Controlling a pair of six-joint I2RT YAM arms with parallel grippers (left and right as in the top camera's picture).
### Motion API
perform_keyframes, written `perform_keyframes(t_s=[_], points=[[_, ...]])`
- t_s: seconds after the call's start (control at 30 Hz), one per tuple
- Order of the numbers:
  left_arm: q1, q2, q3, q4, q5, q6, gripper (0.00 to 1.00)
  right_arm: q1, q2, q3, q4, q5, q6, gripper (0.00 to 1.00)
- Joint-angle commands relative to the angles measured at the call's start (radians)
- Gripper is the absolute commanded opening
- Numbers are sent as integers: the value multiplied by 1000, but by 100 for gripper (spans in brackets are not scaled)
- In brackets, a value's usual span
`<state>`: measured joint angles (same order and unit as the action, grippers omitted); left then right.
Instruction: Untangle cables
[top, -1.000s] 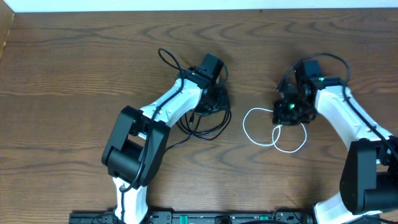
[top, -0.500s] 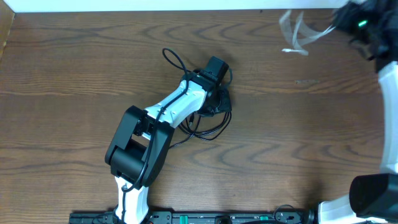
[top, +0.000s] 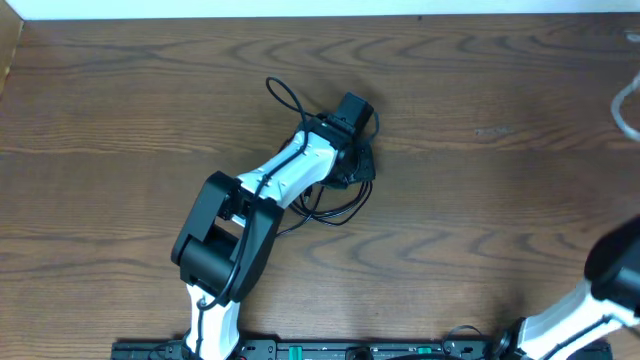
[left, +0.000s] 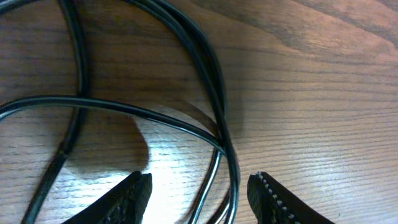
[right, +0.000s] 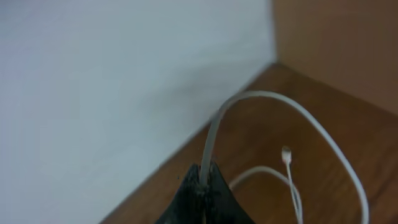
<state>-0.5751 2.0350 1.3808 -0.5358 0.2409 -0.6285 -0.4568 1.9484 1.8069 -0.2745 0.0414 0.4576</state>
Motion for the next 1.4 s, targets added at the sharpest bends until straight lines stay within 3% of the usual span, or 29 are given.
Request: perform_keyframes(t_s=[0.0, 0.17, 0.37, 0.4, 0.5, 0.53, 0.8, 0.87, 1.0, 1.1, 1.23, 1.37], points=[[-23, 11, 14, 10, -52, 6, 55, -43, 110, 6, 66, 113, 76, 2], [-47, 11, 14, 42, -52, 6, 55, -68, 203, 6, 195, 105, 178, 2], [-61, 11, 14, 56, -72, 6, 55, -48, 225, 6, 230, 88, 138, 2], [-61, 11, 14, 56, -74, 6, 55, -43, 225, 6, 230, 76, 100, 7], [-61, 11, 14, 55, -74, 6, 55, -20, 225, 6, 206, 60, -19, 95], [-61, 11, 14, 55, -74, 6, 55, -11, 225, 10, 179, 60, -48, 99], [-60, 11, 14, 51, -72, 15, 55, 37, 219, 82, -134, -2, -74, 99], [-55, 6, 21, 52, -49, 69, 55, 51, 208, 120, -251, -117, -104, 99], [-12, -69, 34, 48, 138, 210, 55, 84, 176, 144, -417, -371, -127, 99], [14, -141, 34, -10, 169, 270, 55, 112, 174, 143, -495, -501, -127, 99], [23, -180, 33, -107, 165, 357, 55, 161, 174, 128, -579, -523, -126, 99], [11, -154, 14, -121, 132, 370, 54, 218, 174, 113, -636, -483, -126, 95]])
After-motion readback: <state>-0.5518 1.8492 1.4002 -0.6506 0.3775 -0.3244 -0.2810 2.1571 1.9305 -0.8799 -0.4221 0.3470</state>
